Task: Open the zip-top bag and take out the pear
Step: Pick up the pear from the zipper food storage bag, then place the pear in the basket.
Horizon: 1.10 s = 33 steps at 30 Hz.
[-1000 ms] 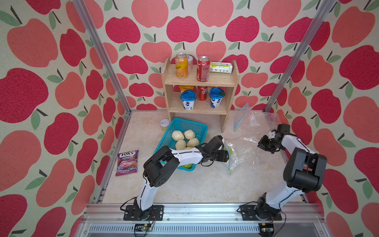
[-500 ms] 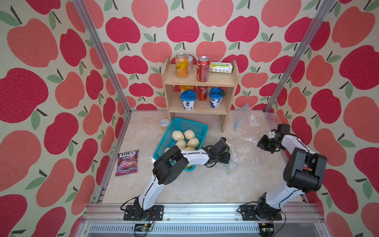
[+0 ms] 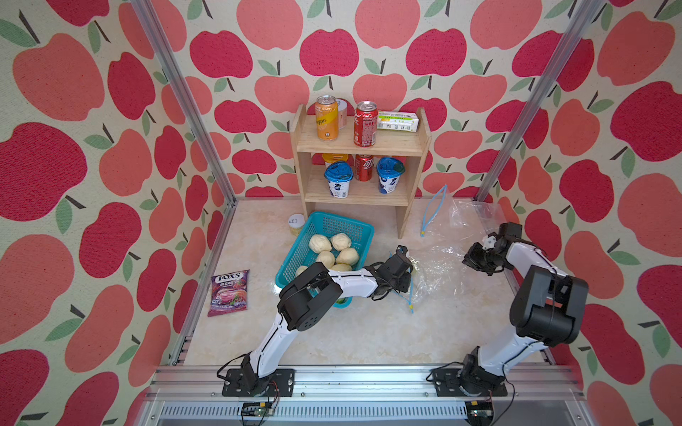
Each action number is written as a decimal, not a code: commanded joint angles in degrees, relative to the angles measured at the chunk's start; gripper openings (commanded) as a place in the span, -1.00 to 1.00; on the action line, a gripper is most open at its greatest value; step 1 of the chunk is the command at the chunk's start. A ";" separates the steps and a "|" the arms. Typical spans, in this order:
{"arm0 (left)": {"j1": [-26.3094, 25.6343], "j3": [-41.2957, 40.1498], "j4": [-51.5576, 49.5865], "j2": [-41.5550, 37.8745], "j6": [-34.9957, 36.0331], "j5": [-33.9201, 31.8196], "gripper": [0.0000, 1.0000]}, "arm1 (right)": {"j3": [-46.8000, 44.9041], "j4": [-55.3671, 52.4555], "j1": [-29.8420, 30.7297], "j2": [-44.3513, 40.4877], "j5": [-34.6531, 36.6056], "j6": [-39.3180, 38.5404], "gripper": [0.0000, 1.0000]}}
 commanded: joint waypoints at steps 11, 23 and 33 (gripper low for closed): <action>1.12 -4.42 -7.29 -15.52 -3.52 10.69 -0.39 | 2.89 3.49 -0.38 3.20 0.50 1.69 -1.00; 8.16 -7.33 -17.30 -25.23 -7.99 30.23 -0.51 | 10.63 2.75 -0.38 7.35 4.84 3.47 -1.00; 18.29 -9.88 -26.52 -38.88 2.21 30.47 -0.43 | 12.33 1.16 4.18 3.29 5.90 0.86 0.25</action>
